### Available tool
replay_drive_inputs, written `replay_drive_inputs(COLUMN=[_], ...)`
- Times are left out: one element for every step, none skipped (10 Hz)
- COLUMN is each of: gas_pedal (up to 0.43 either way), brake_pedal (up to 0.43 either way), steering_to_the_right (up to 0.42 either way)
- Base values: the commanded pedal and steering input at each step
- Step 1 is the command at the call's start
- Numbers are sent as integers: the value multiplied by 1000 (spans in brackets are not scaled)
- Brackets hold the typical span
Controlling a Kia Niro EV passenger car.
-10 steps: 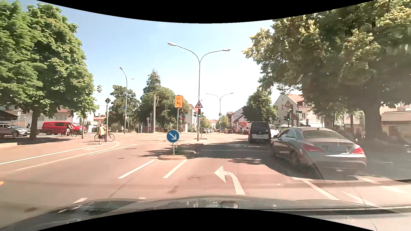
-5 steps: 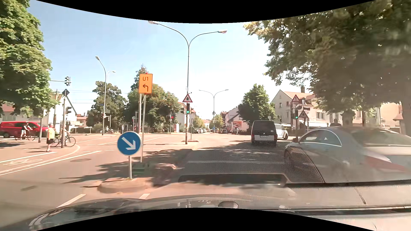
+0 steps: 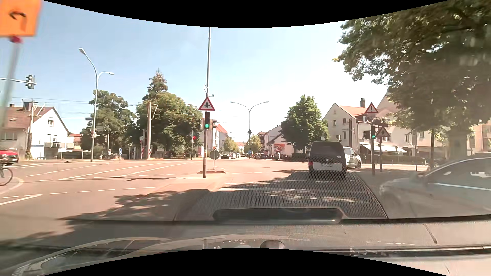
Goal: Follow the waypoints while adhering to traffic rules and regulations
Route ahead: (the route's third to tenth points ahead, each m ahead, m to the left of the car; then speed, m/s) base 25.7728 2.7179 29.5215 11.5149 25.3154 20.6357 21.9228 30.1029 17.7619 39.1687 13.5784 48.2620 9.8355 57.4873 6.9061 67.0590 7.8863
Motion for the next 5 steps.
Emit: replay_drive_inputs(gas_pedal=[0,0,0,0,0], brake_pedal=[0,0,0,0,0], steering_to_the_right=[25,22,19,17,16])
